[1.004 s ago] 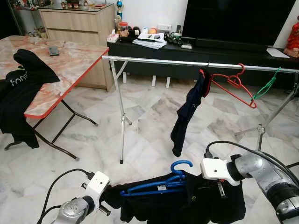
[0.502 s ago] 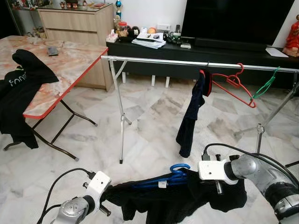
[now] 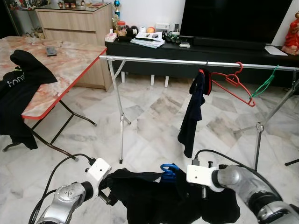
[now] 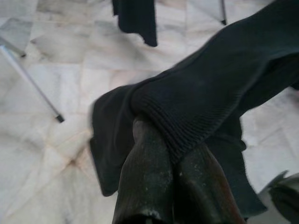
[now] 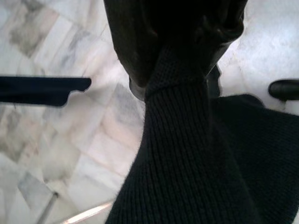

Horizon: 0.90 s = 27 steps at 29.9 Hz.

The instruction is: Hang hanger

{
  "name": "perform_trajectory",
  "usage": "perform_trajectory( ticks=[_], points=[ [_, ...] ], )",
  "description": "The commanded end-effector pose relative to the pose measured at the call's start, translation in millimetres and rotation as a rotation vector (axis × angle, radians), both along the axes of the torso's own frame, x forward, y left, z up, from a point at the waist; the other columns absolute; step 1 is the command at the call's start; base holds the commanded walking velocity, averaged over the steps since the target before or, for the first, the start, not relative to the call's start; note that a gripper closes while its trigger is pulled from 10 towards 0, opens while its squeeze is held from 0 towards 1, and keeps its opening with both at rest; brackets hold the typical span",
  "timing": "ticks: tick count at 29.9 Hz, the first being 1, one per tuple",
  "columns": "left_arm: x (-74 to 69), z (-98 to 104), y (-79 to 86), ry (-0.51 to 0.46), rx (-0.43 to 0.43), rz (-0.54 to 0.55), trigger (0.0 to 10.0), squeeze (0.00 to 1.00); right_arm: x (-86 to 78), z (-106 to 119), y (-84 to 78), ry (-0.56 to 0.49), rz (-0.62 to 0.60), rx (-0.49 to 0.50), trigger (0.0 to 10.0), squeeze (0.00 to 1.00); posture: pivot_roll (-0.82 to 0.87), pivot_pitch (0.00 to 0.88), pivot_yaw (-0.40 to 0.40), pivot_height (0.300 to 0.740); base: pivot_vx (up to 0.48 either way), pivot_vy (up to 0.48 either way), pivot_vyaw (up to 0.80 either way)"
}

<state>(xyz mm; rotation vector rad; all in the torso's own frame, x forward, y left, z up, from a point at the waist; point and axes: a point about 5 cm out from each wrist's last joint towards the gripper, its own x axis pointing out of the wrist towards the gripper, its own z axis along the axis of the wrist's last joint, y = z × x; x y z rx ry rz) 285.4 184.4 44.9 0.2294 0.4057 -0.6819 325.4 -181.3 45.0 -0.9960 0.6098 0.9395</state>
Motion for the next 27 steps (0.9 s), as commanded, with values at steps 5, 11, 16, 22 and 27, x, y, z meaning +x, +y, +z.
perform_trajectory(
  ticks=[5,11,16,22,27],
  points=[
    [-1.0,16.6,-4.1,-0.011,-0.035,-0.047,0.0,0.00,-5.6,-16.0,3.2,-0.001,-0.214,0.095,0.0,0.00,0.11,0.045,-0.027,0.740,0.000,0.000,0.00],
    [1.1,30.8,-14.4,-0.028,-0.056,-0.093,0.0,0.00,-18.2,-31.9,30.3,0.081,-0.261,0.262,0.0,0.00,0.11,0.045,-0.020,0.740,0.000,0.000,0.00],
    [-0.4,38.4,-21.9,-0.036,-0.072,-0.130,0.0,0.00,-14.4,-34.1,29.7,-0.014,-0.445,0.300,0.0,0.00,0.12,0.044,-0.015,0.740,0.000,0.000,0.00],
    [-3.5,40.7,-23.2,-0.031,-0.071,-0.146,0.0,0.00,-10.8,-32.1,34.0,-0.024,-0.613,0.444,0.0,0.00,0.13,0.044,-0.012,0.740,0.000,0.000,0.00],
    [-6.8,46.9,-30.2,-0.042,-0.091,-0.180,0.0,0.00,-13.0,-35.8,36.8,0.001,-0.648,0.443,0.0,0.00,0.13,0.042,-0.012,0.740,0.000,0.000,0.00]
  ],
)
